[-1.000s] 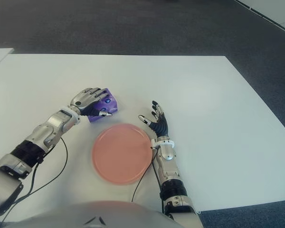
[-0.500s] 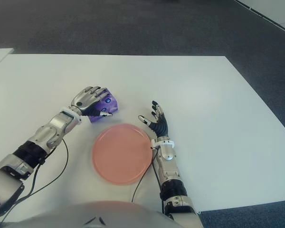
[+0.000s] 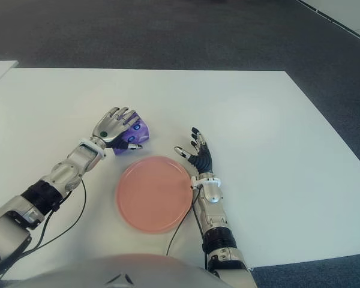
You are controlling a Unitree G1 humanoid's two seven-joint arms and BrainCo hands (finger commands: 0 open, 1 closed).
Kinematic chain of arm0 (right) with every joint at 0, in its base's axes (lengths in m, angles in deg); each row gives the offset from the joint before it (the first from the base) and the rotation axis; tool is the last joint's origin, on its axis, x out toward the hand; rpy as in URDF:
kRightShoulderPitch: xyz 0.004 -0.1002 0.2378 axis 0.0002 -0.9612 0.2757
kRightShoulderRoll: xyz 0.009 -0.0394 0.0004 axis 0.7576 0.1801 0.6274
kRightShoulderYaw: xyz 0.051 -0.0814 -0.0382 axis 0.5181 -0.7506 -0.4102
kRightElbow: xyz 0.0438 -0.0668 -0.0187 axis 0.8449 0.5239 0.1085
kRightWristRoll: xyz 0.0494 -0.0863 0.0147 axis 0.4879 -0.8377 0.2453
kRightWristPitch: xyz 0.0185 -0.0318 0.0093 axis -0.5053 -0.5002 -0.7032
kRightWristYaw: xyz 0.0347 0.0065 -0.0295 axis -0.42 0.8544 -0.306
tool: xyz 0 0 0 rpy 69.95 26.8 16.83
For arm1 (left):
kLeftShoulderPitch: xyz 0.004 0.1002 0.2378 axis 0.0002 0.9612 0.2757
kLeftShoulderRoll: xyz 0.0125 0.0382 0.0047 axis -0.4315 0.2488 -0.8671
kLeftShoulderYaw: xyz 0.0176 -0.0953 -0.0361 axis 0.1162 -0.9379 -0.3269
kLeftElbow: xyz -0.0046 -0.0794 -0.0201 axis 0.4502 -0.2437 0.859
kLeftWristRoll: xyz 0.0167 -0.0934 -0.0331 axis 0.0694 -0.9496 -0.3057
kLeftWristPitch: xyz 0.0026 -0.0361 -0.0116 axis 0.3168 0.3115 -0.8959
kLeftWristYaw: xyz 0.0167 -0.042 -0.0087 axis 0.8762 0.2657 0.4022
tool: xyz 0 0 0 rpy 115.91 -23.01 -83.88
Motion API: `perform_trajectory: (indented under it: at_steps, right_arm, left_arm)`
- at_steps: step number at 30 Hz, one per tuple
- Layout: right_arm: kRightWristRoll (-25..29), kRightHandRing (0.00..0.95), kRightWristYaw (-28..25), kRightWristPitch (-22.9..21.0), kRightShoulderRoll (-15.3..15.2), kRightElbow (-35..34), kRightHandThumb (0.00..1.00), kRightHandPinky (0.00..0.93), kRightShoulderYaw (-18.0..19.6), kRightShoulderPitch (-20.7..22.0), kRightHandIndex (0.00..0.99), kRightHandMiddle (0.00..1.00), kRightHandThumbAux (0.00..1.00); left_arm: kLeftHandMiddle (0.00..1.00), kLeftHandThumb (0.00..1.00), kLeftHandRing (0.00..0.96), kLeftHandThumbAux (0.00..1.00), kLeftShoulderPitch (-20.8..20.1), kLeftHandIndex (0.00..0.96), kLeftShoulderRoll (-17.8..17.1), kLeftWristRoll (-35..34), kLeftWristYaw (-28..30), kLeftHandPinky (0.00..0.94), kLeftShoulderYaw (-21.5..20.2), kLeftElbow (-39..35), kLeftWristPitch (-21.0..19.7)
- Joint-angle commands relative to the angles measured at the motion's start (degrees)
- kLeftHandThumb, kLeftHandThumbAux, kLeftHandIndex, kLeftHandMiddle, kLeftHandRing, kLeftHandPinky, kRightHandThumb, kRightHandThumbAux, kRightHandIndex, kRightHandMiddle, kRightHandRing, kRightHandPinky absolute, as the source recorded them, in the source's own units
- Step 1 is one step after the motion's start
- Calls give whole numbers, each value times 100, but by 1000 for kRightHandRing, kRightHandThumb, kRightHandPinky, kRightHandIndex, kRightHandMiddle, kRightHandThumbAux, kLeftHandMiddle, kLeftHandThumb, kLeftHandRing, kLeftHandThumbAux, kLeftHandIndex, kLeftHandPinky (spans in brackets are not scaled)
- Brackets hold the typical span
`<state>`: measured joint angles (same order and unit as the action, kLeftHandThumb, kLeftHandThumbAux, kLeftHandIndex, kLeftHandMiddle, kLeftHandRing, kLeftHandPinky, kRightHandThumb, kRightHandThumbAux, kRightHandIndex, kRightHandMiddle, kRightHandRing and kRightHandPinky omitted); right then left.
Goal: Put the tissue paper into the plate.
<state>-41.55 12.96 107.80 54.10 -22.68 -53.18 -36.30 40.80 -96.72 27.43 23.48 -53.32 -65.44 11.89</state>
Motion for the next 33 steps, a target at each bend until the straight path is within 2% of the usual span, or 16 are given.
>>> perform_trajectory:
  at_steps: [1,5,11,18,22,33]
  right_arm:
    - [6,29,-26,-276,11,446,47,0,-14,-473,104,88,766]
    - [29,31,-57,-225,17,463,47,0,-13,-479,107,89,773]
    - [32,33,-64,-194,36,435,48,0,-14,-514,107,89,786]
    - [12,33,-74,-79,22,403,47,0,-26,-591,109,90,787]
    - [59,34,-110,-22,13,452,46,0,7,-595,111,93,791]
    - [138,36,-157,59,31,494,57,0,53,-635,108,92,827]
  left_arm:
    - [0,222,0,64,66,0,88,250,-466,0,138,184,-184]
    - [0,216,0,75,63,0,130,324,-732,0,216,303,-290]
    - [0,227,0,80,74,0,193,304,-802,0,281,484,-366]
    - [0,248,0,101,70,0,539,241,-1254,0,462,1580,-506]
    - [0,255,0,113,-5,0,788,220,-1578,0,586,2312,-718]
    - [0,282,0,139,-133,0,1144,22,-2241,0,727,3230,-1253]
